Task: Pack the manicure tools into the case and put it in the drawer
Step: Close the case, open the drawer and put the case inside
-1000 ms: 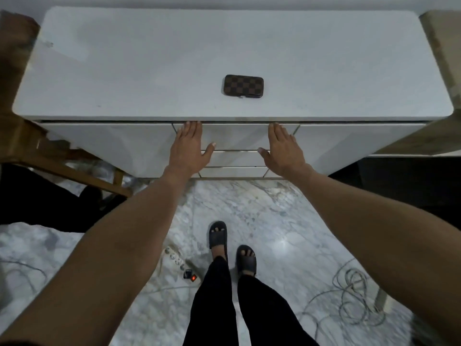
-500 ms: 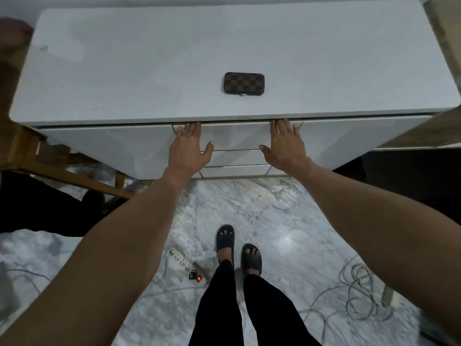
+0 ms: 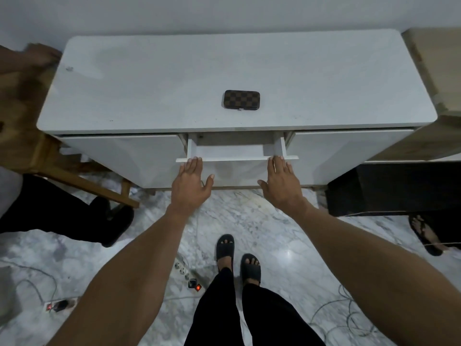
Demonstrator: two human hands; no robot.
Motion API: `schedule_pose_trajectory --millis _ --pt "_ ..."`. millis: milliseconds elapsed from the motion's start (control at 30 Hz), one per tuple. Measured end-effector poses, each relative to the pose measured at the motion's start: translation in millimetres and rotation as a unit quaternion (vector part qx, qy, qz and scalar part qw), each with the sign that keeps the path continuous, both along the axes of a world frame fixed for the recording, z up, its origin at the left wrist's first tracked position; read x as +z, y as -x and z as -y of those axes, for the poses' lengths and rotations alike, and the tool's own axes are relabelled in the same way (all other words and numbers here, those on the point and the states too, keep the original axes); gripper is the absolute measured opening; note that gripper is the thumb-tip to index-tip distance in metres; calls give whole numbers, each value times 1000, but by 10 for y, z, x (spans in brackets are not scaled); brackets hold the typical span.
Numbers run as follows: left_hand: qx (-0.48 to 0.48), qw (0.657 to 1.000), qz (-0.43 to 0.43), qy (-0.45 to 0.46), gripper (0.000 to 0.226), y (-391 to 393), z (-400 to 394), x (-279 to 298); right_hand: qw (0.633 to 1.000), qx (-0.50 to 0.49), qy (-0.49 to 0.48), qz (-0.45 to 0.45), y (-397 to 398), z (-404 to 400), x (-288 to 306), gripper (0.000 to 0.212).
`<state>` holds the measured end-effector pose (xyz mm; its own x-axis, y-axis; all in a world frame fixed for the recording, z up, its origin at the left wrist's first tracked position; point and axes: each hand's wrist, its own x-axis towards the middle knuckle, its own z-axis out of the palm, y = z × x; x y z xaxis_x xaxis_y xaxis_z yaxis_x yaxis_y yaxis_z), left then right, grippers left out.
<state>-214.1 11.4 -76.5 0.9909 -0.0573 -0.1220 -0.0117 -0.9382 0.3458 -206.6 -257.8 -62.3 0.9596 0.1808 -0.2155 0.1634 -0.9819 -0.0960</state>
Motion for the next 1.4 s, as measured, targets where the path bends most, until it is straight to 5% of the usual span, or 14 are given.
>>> schedule_pose_trajectory --millis 367,700,1100,1400 --pt "-1 999 46 -12 76 504 0 -149 1000 18 9 12 386 78 20 65" --pt "-16 992 123 2 59 -327 -49 117 993 -10 -74 94 -468 -99 524 36" --pt "-33 992 121 0 72 -1784 -200 150 992 -23 -93 77 -1866 -561 674 59" --pt "-49 985 160 -52 82 -1911 -225 -8 996 13 -79 48 -2186 -679 460 70"
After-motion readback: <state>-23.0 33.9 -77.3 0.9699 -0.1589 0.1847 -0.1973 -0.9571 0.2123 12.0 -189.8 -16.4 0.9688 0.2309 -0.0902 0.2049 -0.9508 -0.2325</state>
